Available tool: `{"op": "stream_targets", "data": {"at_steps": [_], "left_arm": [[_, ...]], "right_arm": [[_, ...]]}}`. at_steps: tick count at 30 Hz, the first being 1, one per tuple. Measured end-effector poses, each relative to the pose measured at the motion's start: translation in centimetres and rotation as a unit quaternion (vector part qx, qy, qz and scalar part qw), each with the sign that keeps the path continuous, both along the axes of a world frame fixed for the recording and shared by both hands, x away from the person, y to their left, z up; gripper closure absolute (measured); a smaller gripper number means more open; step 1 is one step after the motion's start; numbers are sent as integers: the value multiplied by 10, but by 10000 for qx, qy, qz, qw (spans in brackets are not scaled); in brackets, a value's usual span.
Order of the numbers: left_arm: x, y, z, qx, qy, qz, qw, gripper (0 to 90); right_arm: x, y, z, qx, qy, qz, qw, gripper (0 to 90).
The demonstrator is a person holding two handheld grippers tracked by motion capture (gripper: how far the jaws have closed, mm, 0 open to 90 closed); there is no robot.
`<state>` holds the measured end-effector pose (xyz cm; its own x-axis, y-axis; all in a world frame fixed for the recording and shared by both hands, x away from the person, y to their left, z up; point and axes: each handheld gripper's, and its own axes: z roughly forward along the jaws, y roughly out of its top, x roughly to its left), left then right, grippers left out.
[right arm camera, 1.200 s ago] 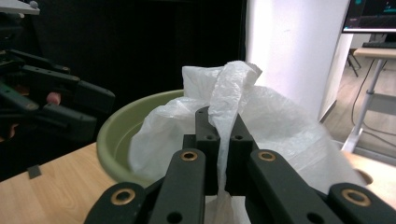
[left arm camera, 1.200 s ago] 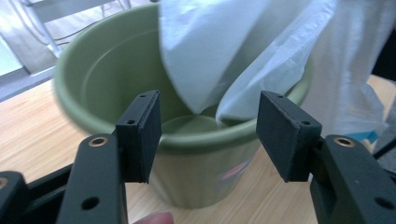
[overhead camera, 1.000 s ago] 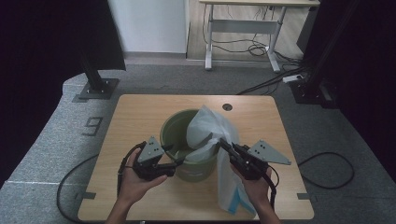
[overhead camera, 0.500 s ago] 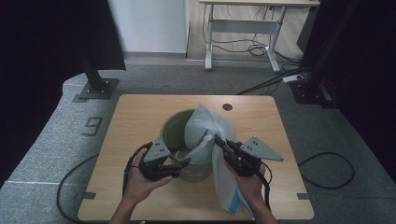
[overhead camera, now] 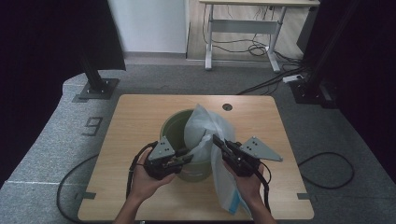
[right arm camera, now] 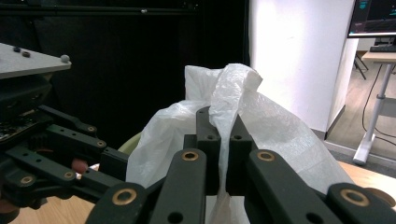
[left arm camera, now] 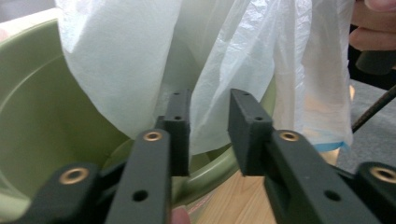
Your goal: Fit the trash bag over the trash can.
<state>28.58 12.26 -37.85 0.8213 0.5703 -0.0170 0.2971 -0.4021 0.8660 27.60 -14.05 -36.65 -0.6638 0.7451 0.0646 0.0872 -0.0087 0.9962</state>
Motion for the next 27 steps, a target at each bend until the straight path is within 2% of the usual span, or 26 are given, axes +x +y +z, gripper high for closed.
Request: {"op": "stream_targets", "data": {"at_steps": [6, 10, 12, 14, 16, 18, 19, 22, 25, 27], "left_arm": [[6, 1, 0, -167, 147, 27, 9997, 819], [10, 3, -1, -294, 212, 26, 9993, 897], [11, 3, -1, -333, 245, 23, 9991, 900], [11, 3, -2, -333, 269, -13, 9991, 900], [9, 2, -2, -334, 262, -45, 9991, 899], [8, 2, -2, -398, 248, -63, 9989, 897], [8, 3, -2, -441, 246, -55, 9987, 875], [6, 3, 0, -539, 245, -144, 9981, 708], [4, 0, 1, -534, 178, -170, 9983, 585], [3, -2, 2, -491, 129, -127, 9986, 533]], "right_arm": [[0, 0, 0, 33, -2, 42, 10000, 858], [1, -1, -1, 2, 27, 80, 10000, 813], [0, -1, -2, -19, 25, 75, 10000, 749], [-2, -1, -2, -74, 2, 89, 9999, 732], [-3, -2, -3, -106, -8, 105, 9999, 743], [-3, -2, -4, -142, 4, 90, 9999, 791], [-3, -3, -5, -161, 16, 75, 9998, 817], [-1, -4, -7, -169, 97, 37, 9998, 866], [0, -3, -8, -179, 111, -33, 9998, 874], [1, -1, -9, -174, 115, -41, 9998, 877]]}}
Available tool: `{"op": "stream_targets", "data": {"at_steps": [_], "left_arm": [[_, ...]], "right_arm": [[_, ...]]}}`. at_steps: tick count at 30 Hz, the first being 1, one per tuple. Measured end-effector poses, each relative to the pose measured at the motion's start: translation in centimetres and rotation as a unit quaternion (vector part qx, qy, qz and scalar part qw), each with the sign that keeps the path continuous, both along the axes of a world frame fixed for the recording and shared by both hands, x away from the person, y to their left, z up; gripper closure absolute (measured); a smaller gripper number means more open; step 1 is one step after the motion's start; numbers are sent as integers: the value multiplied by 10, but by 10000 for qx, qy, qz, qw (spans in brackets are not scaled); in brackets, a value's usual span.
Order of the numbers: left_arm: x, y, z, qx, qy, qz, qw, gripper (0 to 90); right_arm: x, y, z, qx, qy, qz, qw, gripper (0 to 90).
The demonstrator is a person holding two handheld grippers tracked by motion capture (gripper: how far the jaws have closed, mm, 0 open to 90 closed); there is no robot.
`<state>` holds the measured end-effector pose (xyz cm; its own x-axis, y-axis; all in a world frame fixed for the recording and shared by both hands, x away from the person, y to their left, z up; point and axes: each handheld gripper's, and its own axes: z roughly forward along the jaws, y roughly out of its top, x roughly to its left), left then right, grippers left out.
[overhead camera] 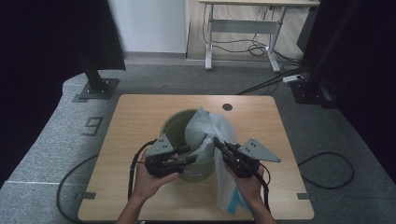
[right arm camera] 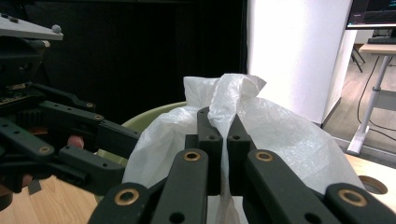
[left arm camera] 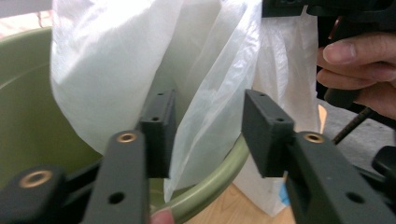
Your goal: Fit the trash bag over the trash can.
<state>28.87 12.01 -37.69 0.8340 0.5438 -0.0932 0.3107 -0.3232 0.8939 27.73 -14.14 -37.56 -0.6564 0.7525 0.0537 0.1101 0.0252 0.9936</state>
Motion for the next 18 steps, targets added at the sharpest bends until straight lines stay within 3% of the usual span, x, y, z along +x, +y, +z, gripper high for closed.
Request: {"op": "stream_targets", "data": {"at_steps": [2, 6, 13, 15, 18], "left_arm": [[0, -3, -1, 25, -12, 34, 10000, 485], [2, -8, -3, 120, -1, 74, 9999, 499], [4, -14, -5, 148, 163, 17, 9998, 756], [4, -14, -4, 150, 135, 8, 9998, 821], [4, -13, -3, 77, 108, 61, 9999, 885]], "right_arm": [[1, 2, 0, 2, -7, -34, 10000, 879], [2, 5, -1, 22, -10, -19, 10000, 879], [-1, 5, -1, 55, -24, 99, 9999, 867], [-2, 4, -1, 53, -27, 147, 9999, 773], [-7, 5, -2, -30, 44, 75, 10000, 560]]}}
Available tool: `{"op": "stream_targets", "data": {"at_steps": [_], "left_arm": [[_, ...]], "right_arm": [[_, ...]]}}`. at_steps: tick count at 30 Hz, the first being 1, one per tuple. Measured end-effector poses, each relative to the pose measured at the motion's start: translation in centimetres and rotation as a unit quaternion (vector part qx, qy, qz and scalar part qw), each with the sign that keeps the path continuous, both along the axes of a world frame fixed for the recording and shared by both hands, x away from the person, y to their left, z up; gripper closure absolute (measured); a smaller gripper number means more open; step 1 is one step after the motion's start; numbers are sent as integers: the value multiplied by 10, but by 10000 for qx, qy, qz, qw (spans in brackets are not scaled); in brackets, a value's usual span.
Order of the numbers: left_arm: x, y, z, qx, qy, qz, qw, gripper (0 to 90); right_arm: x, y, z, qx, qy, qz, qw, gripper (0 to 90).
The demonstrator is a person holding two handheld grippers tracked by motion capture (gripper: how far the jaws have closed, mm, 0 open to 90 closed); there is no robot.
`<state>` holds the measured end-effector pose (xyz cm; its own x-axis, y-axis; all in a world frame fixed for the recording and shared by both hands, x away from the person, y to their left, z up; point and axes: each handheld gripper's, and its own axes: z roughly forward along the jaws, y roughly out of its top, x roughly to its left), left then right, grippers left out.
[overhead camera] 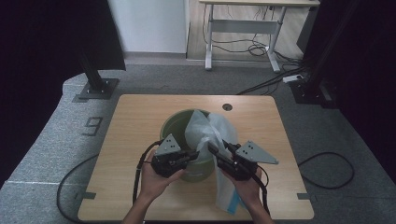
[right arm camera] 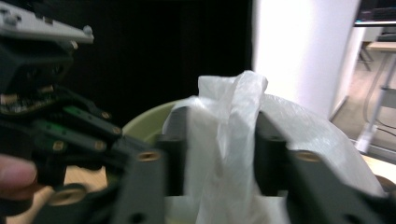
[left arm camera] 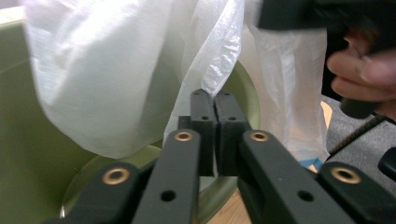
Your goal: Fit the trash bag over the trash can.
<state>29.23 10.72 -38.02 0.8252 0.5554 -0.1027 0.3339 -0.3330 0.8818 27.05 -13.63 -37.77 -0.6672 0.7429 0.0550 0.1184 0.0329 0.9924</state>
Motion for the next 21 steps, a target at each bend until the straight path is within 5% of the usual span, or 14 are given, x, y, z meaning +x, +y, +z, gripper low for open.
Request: {"op": "stream_targets", "data": {"at_steps": [7, 14, 21], "left_arm": [[3, 3, 1, -11, -3, 47, 10000, 898], [6, 13, -1, -60, 17, 231, 9997, 899], [7, 19, 2, -45, 19, 286, 9996, 900]], "right_arm": [[-26, -11, -9, -146, -95, -537, 9984, 348], [-46, -29, -39, -345, 161, -916, 9951, 280], [-55, -26, -77, -452, 599, -980, 9924, 216]]}}
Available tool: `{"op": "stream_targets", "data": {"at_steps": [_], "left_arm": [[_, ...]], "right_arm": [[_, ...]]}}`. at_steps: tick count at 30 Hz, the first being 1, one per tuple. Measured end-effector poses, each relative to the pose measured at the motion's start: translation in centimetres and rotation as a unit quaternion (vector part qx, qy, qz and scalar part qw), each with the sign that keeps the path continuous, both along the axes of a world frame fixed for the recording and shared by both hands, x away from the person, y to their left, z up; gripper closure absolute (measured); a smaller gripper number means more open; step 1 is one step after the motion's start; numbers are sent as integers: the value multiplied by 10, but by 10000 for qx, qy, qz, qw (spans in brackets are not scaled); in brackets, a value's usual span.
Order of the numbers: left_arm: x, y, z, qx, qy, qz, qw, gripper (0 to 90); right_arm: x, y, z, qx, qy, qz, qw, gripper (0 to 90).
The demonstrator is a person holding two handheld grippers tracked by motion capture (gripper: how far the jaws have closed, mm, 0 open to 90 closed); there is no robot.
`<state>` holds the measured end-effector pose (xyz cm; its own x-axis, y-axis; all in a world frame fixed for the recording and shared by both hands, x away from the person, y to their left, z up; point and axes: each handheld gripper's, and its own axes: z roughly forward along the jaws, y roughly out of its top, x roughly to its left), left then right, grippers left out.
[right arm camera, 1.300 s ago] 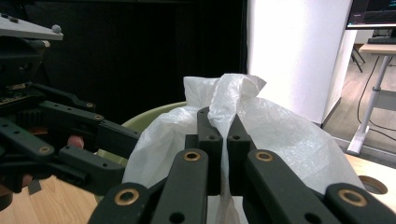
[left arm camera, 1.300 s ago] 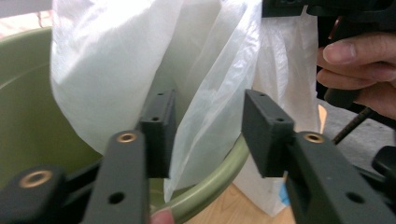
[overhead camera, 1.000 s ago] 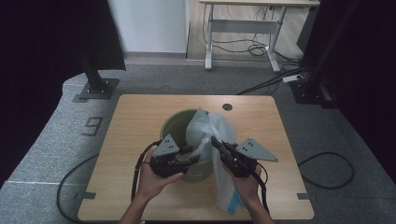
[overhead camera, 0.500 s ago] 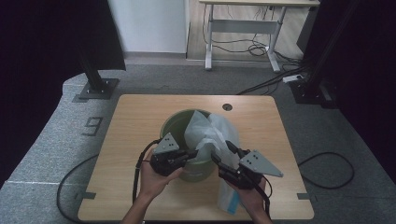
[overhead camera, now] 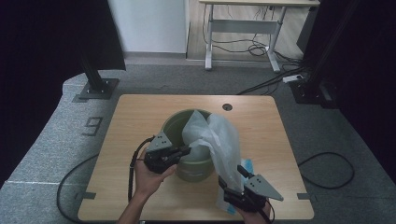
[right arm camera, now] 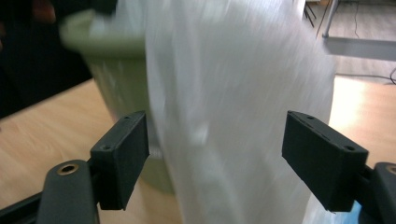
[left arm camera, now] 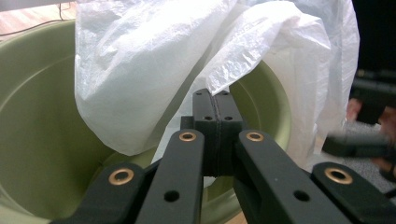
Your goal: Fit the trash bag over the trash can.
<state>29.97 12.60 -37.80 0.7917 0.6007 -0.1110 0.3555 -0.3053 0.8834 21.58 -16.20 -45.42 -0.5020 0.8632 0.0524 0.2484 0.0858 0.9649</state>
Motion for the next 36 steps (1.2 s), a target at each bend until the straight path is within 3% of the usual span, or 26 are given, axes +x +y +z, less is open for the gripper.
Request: {"op": "stream_targets", "data": {"at_steps": [5, 7, 9, 12, 16, 19, 22, 28, 31, 36], "left_arm": [[0, 2, 2, -15, -8, 12, 10000, 900], [-1, 4, 3, -21, -23, 27, 10000, 899], [-1, 8, 4, 2, -36, 35, 10000, 899], [-1, 13, 3, -2, -6, 44, 10000, 900], [-1, 17, 3, 20, -8, 30, 10000, 900], [-2, 18, 2, 32, -23, -1, 10000, 899], [-2, 17, 2, 60, -54, -41, 10000, 899], [1, 12, -1, 95, -73, 75, 9999, 887], [2, 13, -4, -10, -74, 209, 9998, 744], [-5, 20, -2, -176, -432, 545, 9974, 430]], "right_arm": [[-6, 14, -25, -457, 144, -261, 9985, 194], [-4, 18, -35, -589, 165, -366, 9975, 233], [1, 17, -43, -651, 113, -543, 9963, 334], [9, 10, -51, -504, 175, -502, 9973, 561], [11, 3, -51, -524, 9, -663, 9964, 780], [7, -6, -41, -546, -353, -909, 9937, 873], [4, -17, -24, -564, -704, -1057, 9903, 881], [8, -26, 19, -571, -1166, -934, 9871, 884], [10, -24, 39, -541, -1396, -817, 9854, 884], [16, -17, 62, -545, -1535, -643, 9846, 884]]}}
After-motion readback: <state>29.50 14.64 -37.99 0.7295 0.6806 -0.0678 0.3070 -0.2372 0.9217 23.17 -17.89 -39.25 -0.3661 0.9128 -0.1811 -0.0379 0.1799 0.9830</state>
